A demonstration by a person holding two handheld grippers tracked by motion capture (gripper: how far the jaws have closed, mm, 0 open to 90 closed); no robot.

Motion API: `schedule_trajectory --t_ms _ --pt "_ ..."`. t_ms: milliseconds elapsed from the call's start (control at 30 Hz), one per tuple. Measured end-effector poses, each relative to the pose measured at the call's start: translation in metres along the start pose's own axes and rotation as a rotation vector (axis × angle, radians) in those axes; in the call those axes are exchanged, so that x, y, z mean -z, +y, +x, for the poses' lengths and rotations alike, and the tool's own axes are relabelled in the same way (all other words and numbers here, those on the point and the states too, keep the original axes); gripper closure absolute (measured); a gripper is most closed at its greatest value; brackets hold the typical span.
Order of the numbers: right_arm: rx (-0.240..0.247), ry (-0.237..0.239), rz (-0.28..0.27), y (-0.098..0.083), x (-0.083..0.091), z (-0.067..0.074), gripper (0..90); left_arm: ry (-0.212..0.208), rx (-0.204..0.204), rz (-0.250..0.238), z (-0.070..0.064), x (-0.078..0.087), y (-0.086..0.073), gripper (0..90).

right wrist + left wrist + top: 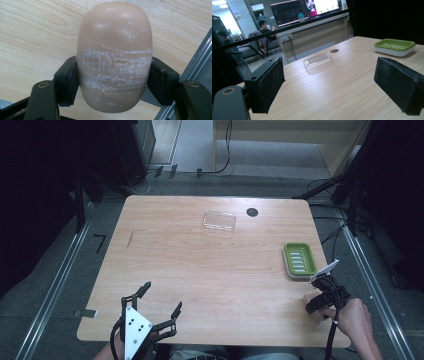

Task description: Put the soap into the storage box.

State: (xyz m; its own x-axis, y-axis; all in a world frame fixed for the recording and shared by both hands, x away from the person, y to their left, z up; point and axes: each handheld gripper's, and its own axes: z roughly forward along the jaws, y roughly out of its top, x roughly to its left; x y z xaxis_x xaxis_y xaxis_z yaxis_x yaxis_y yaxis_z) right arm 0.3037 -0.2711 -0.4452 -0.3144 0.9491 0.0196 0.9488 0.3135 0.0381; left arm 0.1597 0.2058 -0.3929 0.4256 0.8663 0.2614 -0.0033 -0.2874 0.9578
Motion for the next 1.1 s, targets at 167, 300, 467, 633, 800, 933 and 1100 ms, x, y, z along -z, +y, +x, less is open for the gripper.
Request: schedule_trajectory --t_ms 167,300,467,633,800,933,1100 --pt "0.009 -0.009 -0.006 0.003 0.004 0.0 33.6 0.003 0.002 -0.001 0.0 0.0 0.0 9.9" --pt "0.009 -0.011 -0.01 0.006 0.006 0.001 33.6 0.002 0.0 0.0 0.0 0.0 0.0 9.9" --pt "0.021 -0.013 -0.014 0.011 0.011 0.002 33.6 0.002 0.003 -0.002 0.001 0.0 0.0 9.9" --pt "0.028 -0.014 -0.014 0.015 0.014 0.002 33.6 0.001 0.003 -0.002 0.001 0.0 0.0 9.9" --pt "0.029 -0.016 -0.012 0.02 0.015 0.002 33.6 0.002 0.004 -0.002 0.001 0.0 0.0 9.9" --pt "0.031 -0.019 -0.011 0.022 0.015 0.001 33.6 0.002 0.003 -0.002 0.001 0.0 0.0 9.9" --pt "0.034 -0.026 -0.017 0.026 0.017 0.0 33.6 0.002 0.005 -0.002 0.001 0.0 0.0 9.9"
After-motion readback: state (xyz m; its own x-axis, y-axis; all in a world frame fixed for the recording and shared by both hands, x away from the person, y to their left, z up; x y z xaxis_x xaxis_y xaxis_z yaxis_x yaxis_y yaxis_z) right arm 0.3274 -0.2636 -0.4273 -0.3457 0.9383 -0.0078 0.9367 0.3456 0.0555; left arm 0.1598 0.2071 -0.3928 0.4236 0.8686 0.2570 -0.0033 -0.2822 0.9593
